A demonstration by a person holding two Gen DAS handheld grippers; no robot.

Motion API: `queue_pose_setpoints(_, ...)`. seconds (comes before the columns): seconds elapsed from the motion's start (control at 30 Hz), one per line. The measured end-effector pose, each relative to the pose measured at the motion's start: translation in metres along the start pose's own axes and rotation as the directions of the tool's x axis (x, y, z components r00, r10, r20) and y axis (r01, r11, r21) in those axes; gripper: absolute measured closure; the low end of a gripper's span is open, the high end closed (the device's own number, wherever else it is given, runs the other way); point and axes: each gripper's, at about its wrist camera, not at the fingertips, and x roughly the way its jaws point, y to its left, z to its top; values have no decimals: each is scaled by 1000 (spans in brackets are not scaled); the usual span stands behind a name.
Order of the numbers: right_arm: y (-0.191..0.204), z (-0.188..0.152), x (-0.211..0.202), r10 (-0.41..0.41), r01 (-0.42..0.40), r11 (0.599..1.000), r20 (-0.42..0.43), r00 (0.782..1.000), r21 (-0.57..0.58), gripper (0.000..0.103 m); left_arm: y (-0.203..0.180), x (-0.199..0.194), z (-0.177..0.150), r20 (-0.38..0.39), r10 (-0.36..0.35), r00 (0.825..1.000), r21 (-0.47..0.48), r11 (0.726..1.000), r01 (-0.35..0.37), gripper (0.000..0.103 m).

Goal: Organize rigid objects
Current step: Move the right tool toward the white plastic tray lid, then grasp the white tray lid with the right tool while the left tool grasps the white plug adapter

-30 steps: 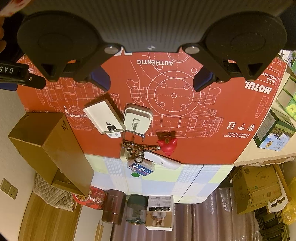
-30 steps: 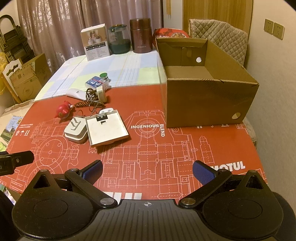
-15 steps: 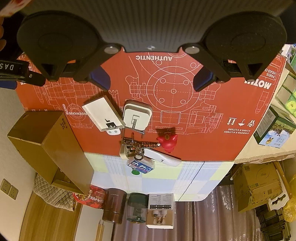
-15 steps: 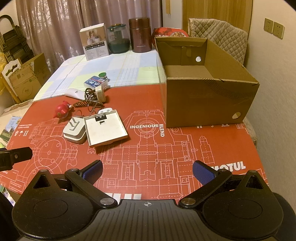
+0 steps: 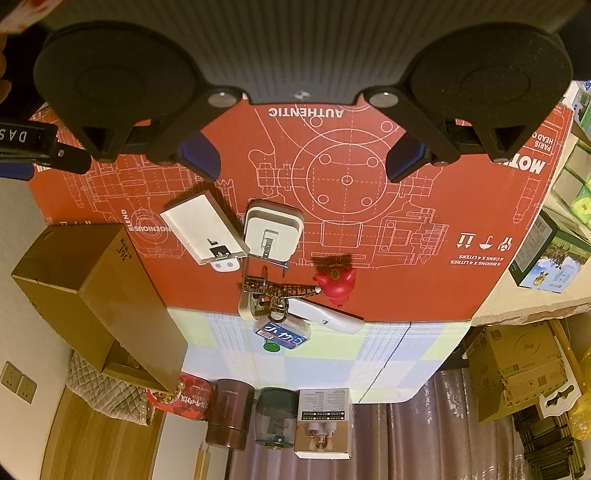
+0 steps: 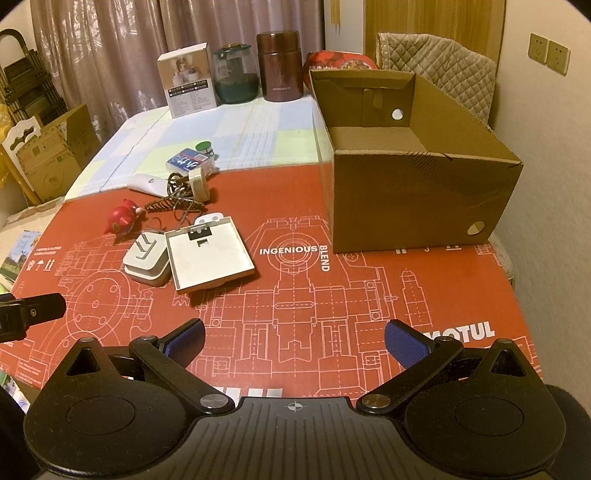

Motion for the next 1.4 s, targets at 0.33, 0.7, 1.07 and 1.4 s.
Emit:
queue_pose_setpoints(0.33, 0, 5, 12, 21, -21, 1000, -5, 1000, 5, 2, 5, 12, 4, -8, 2, 1000, 8, 1000, -2, 10)
queue_pose_setpoints(0.7, 13, 20, 38, 126, -125, 992, 12, 992, -29, 2, 21, 40, 17, -28, 6, 1000, 23, 1000, -6, 10)
queue_pose_setpoints(1.07, 44, 47, 97, 247, -245, 959, -3, 969, -143, 2, 38, 82, 40, -33, -8, 999, 80, 997, 10, 10)
queue_pose_setpoints(1.4, 57, 50, 147, 249, -260, 939, -78, 965, -226, 2, 46, 109, 46, -47, -68, 997, 53, 996, 71, 9)
